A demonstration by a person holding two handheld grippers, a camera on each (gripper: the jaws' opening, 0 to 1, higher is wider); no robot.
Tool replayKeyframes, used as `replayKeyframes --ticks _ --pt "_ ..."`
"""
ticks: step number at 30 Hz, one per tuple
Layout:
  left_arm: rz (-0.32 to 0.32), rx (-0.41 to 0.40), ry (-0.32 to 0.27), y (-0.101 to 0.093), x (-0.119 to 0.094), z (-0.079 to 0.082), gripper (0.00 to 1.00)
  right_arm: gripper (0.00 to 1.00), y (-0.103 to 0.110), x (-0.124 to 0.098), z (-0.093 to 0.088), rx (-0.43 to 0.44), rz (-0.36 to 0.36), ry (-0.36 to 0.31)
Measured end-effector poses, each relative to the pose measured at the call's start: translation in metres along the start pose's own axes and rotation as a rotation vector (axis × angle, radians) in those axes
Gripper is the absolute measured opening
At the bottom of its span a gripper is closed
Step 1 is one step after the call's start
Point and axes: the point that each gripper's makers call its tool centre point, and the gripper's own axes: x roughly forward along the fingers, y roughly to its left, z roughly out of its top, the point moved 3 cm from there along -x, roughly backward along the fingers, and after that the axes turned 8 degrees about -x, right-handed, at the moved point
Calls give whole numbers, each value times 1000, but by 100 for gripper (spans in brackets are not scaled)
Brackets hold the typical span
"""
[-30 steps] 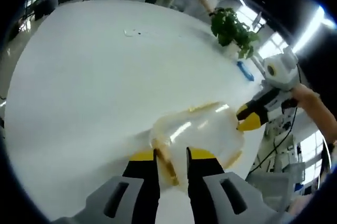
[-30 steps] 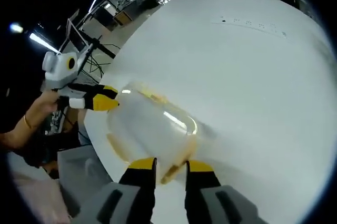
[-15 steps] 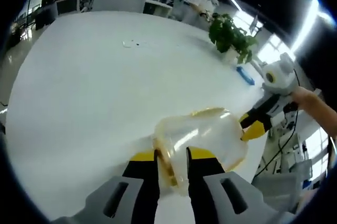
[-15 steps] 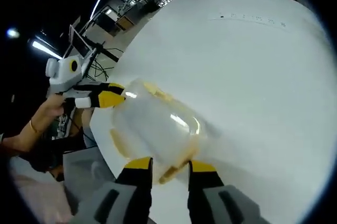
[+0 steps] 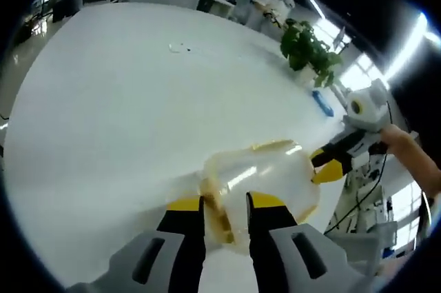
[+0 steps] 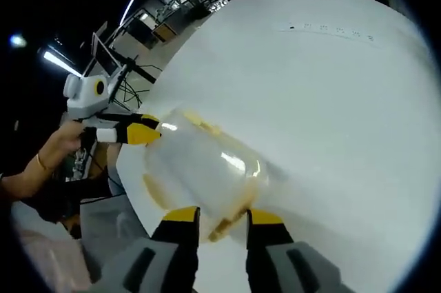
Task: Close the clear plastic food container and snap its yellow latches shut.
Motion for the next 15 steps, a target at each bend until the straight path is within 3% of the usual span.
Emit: replayKeyframes --ticks 4,11,14,15 --pt "-28 -62 -36 1 2 -3 22 23 -1 1 0 -2 6 5" --pt "-75 -83 -84 2 1 -6 20 23 0 2 2 -11 -3 45" --pt "-71 -52 -93 1 1 -5 22 24 1 2 1 -7 4 44" --pt "-54 7 -102 2 -1 -3 23 24 1 1 1 -8 7 49"
